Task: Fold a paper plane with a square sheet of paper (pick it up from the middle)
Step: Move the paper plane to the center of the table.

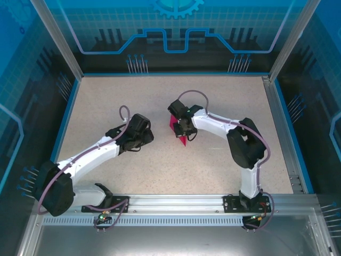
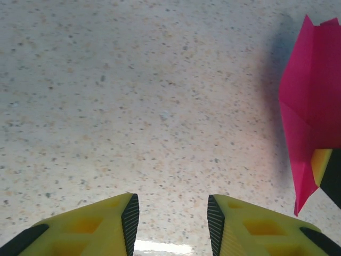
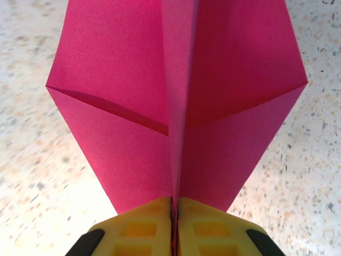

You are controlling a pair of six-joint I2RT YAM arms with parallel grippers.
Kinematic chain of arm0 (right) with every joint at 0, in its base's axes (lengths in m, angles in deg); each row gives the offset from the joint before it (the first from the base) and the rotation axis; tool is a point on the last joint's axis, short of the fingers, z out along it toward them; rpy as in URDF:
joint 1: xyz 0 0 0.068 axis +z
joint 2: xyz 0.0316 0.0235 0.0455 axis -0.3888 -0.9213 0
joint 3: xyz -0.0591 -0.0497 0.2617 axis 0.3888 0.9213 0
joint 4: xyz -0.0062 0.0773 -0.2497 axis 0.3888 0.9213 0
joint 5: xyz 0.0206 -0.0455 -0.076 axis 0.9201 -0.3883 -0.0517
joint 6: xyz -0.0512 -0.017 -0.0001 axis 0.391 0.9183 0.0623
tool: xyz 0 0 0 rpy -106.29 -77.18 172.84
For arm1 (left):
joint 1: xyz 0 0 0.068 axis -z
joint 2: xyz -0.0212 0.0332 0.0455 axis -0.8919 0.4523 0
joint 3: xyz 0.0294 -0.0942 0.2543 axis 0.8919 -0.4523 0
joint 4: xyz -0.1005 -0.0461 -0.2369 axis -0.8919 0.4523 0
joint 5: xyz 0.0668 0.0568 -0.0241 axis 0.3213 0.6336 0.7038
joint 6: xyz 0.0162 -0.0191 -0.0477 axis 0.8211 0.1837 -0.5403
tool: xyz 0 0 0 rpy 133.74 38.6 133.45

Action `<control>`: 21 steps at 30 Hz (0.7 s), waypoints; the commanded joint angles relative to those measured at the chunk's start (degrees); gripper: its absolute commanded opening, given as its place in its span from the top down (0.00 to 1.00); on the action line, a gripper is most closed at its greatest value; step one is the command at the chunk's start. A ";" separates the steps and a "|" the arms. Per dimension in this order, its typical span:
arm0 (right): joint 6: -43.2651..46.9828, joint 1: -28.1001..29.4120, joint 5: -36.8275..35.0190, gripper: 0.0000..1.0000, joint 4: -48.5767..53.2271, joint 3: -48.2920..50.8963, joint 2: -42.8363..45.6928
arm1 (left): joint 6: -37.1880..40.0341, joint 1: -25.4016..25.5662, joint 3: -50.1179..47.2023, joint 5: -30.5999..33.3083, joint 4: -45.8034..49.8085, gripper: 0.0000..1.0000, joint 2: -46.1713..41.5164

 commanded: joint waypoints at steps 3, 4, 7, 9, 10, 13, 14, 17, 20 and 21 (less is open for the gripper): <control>-3.76 -0.31 0.54 0.91 4.12 -3.98 -6.48 | -1.17 -1.54 -2.05 1.43 1.76 0.57 -1.57; -4.08 -0.33 0.86 0.90 3.88 -3.96 -7.01 | -1.05 -1.74 -2.30 1.49 1.77 0.57 -1.85; -4.23 -0.28 1.28 0.86 4.14 -4.18 -7.28 | -0.93 -2.32 -3.11 1.54 1.50 0.57 -2.98; -4.01 -0.18 0.79 0.79 4.95 -4.71 -6.10 | -0.61 -2.97 -3.39 1.49 1.56 0.57 -3.44; -3.75 -0.22 0.69 0.77 5.04 -4.72 -4.90 | -0.28 -3.25 -3.47 1.42 1.58 0.56 -3.63; -2.25 -0.33 0.41 0.68 5.83 -4.90 0.17 | 1.26 -4.05 -3.35 1.83 1.41 0.55 -4.15; -1.44 -0.35 0.77 0.63 5.68 -4.73 2.14 | 1.75 -4.53 -3.23 2.20 1.53 0.54 -4.32; 0.37 -0.63 -2.23 0.50 5.52 -2.70 9.81 | 4.47 -6.77 -3.71 3.83 1.02 0.51 -5.37; 2.63 -3.01 -6.89 0.40 3.51 2.05 18.01 | 7.26 -10.82 -4.42 6.29 0.90 0.49 -6.95; 3.06 -4.21 -10.55 0.35 2.44 4.50 21.18 | 8.18 -12.46 -4.59 7.57 1.10 0.47 -7.57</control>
